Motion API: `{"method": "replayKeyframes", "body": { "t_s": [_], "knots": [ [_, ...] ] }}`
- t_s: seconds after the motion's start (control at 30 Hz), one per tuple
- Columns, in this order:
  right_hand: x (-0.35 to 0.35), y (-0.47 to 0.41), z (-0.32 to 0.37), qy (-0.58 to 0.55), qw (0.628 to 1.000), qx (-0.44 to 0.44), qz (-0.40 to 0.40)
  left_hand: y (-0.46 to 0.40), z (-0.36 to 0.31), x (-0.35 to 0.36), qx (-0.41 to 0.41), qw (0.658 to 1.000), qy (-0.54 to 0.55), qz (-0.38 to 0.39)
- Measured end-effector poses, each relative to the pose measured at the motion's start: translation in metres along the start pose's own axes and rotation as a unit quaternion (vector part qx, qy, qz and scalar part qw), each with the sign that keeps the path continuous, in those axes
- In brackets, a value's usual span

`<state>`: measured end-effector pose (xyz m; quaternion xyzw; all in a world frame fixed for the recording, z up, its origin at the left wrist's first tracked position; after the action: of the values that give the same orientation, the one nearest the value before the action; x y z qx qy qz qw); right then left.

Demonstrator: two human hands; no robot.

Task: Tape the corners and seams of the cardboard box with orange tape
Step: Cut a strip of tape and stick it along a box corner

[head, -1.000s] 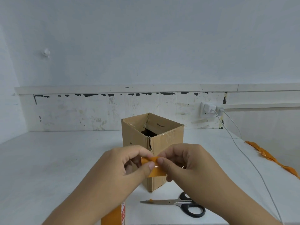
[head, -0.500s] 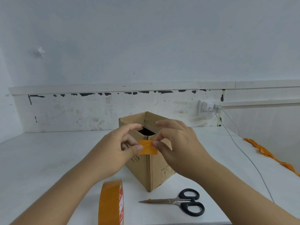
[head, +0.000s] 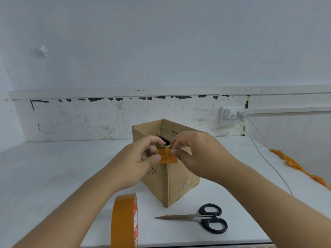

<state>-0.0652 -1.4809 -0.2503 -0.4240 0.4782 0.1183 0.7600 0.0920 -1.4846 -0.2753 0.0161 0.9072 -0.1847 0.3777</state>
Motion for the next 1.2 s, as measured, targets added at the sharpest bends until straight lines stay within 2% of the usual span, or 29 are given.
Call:
{"method": "replayKeyframes", "body": {
  "t_s": [0.23, 0.47, 0.73, 1.0, 1.2],
  "knots": [
    [0.001, 0.000, 0.000, -0.020, 1.000, 0.005, -0.006, -0.006, 0.006, 0.007, 0.006, 0.997, 0.053, 0.051],
    [0.003, 0.003, 0.000, -0.039, 0.999, 0.015, -0.021, -0.005, 0.009, 0.010, 0.009, 0.995, 0.075, 0.064],
    [0.002, 0.004, 0.000, -0.048, 0.998, 0.027, -0.025, -0.006, 0.008, 0.010, 0.011, 0.996, 0.087, 0.020],
    [0.002, 0.001, 0.000, -0.048, 0.998, 0.025, -0.030, -0.012, 0.008, 0.011, 0.013, 0.995, 0.095, 0.030],
    [-0.001, 0.004, -0.004, -0.068, 0.995, 0.019, -0.072, -0.013, 0.008, 0.011, 0.021, 0.995, 0.100, 0.017]
  ]
}}
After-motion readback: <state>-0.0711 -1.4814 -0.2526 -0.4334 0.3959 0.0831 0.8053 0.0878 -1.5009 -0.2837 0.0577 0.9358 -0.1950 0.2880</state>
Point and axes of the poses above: each hand's wrist, its own y-axis away from the middle knuckle, its own x-axis out of the palm, z = x × y, the point moved 6 cm from there along -y, towards the middle knuckle, and after that the axes turned 15 degrees about -x, right-handed, at the moved point
